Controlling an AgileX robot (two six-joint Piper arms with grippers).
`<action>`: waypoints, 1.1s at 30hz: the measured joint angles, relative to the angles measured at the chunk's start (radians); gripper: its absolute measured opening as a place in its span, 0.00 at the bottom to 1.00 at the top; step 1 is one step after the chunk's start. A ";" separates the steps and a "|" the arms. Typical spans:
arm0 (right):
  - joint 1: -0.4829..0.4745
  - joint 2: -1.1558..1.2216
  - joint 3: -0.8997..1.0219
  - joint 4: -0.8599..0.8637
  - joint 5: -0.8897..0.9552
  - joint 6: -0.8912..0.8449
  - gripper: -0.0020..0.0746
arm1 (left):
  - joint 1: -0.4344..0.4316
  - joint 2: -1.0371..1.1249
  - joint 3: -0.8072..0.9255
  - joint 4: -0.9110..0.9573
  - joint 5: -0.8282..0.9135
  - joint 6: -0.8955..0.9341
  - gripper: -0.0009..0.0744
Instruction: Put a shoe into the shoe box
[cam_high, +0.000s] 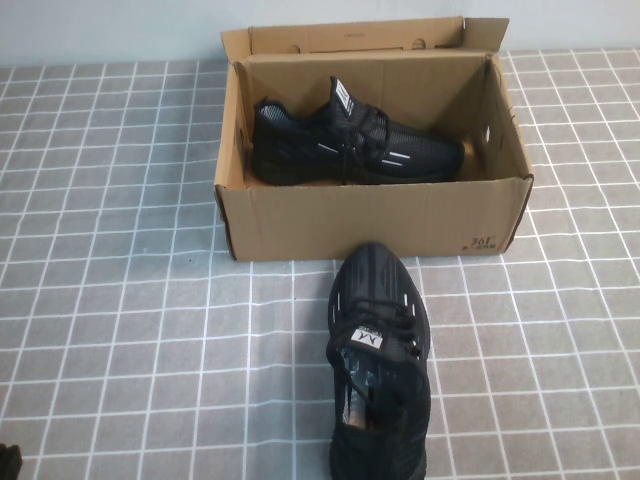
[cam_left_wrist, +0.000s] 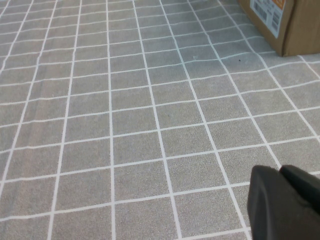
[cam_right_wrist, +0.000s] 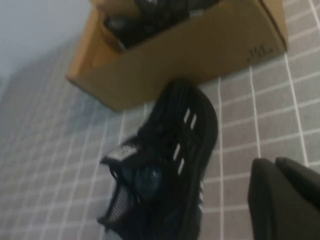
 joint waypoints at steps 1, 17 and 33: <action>0.000 0.059 -0.044 -0.021 0.056 -0.027 0.01 | 0.000 0.000 0.000 0.000 0.000 0.000 0.01; 0.091 0.853 -0.546 -0.048 0.254 -0.464 0.01 | 0.000 0.000 0.000 0.000 0.000 0.000 0.01; 0.740 1.263 -0.948 -0.593 0.360 -0.463 0.27 | 0.000 0.000 0.000 0.000 0.000 0.000 0.01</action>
